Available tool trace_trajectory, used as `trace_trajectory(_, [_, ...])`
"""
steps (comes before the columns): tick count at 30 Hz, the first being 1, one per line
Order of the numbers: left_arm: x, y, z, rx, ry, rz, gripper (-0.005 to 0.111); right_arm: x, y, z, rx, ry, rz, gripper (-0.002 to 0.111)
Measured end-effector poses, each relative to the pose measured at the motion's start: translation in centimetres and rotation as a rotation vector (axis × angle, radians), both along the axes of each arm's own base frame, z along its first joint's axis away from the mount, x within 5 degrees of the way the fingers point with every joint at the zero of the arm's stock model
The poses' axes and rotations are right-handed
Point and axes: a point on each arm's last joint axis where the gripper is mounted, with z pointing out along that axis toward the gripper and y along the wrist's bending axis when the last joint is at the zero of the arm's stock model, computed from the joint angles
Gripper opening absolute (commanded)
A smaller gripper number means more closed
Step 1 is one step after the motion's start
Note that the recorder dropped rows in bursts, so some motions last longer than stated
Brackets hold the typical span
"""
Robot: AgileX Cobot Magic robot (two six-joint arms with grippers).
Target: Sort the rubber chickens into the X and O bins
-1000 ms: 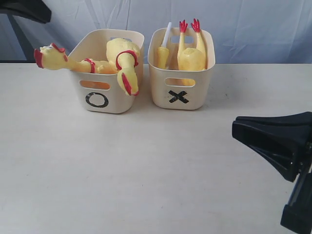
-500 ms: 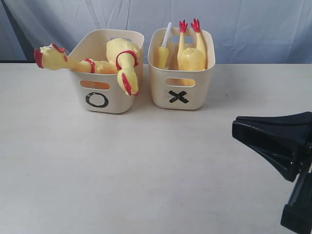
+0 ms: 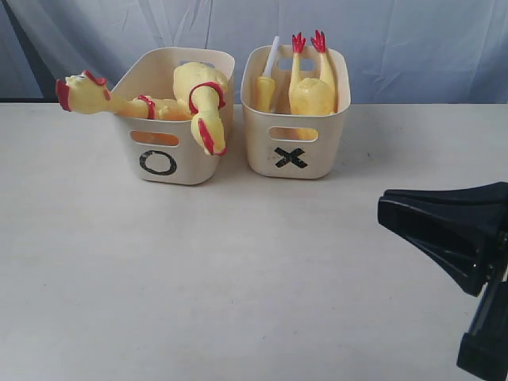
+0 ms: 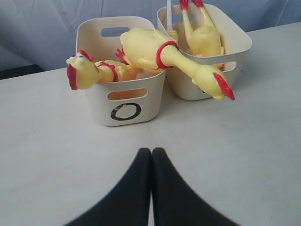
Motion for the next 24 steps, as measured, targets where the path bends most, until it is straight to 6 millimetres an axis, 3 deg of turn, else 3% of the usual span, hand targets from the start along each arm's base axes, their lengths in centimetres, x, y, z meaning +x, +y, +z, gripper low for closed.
trace_trajectory(6, [-0.8,0.4,-2.3,-0.006,-0.164,0.034,0.0,0.0,0.0,0.0,0.002,0.001,0.0,-0.001])
trace_trajectory(15, [-0.6,0.7,-2.4,0.017,-0.205,0.053,0.0,0.0,0.0,0.0,0.004,0.001,0.0,-0.001])
trace_trajectory(24, [-1.0,0.7,-2.3,0.028,-0.225,0.043,0.0,-2.7,-3.5,2.7,0.119,-0.219,-0.17,-0.001])
